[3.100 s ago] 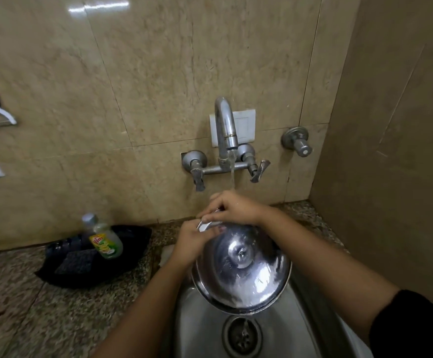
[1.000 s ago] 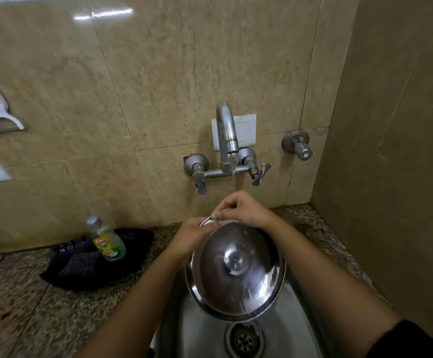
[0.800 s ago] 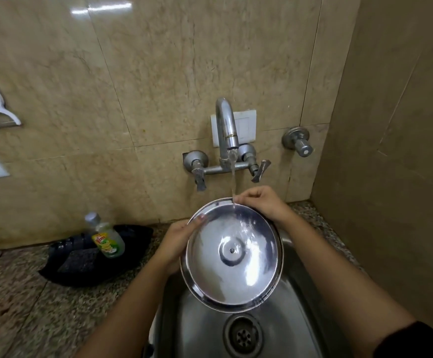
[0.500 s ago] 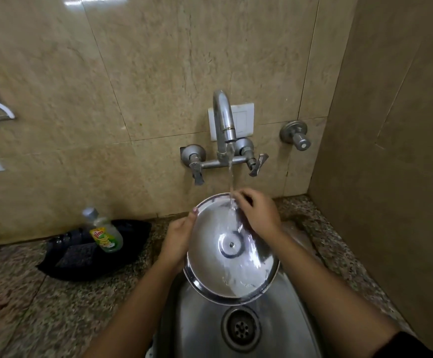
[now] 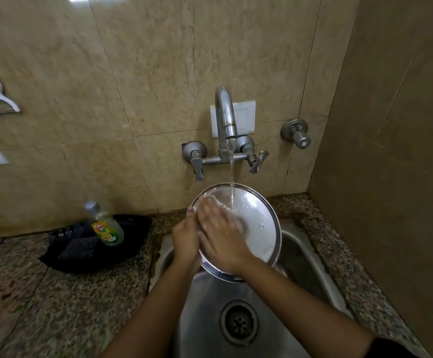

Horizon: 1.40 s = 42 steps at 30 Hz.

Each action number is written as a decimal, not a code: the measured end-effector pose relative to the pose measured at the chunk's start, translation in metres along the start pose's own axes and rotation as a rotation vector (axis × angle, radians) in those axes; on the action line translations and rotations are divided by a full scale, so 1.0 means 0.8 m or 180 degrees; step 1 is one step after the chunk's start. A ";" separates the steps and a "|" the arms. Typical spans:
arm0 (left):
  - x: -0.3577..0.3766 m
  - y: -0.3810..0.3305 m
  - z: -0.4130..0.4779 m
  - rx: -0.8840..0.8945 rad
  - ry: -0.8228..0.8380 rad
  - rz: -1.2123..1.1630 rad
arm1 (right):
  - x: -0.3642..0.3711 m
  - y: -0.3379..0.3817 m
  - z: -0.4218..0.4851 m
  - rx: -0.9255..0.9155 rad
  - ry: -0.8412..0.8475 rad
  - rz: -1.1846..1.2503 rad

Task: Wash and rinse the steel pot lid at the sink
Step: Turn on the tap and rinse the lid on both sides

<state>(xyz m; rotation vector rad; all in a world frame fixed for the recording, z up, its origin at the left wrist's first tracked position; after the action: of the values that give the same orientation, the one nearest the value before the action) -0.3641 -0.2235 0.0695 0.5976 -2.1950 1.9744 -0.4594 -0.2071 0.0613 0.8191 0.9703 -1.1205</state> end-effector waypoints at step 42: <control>-0.063 0.065 0.033 -0.1495 0.0313 -0.0591 | 0.015 -0.130 -0.064 0.2912 0.0359 0.5099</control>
<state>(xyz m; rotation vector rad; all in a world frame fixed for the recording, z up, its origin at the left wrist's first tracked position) -0.3330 -0.2353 0.0004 0.5898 -2.3258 1.3038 -0.5689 -0.1908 0.0257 1.8741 -0.3638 0.0177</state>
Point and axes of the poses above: each hand's wrist, its own z-axis towards the middle knuckle, its own x-axis out of the palm, y = z × x, the point moved 4 cm from there along z, towards the middle knuckle, and after that the axes turned 15 degrees about -z, right-handed, at the moved point
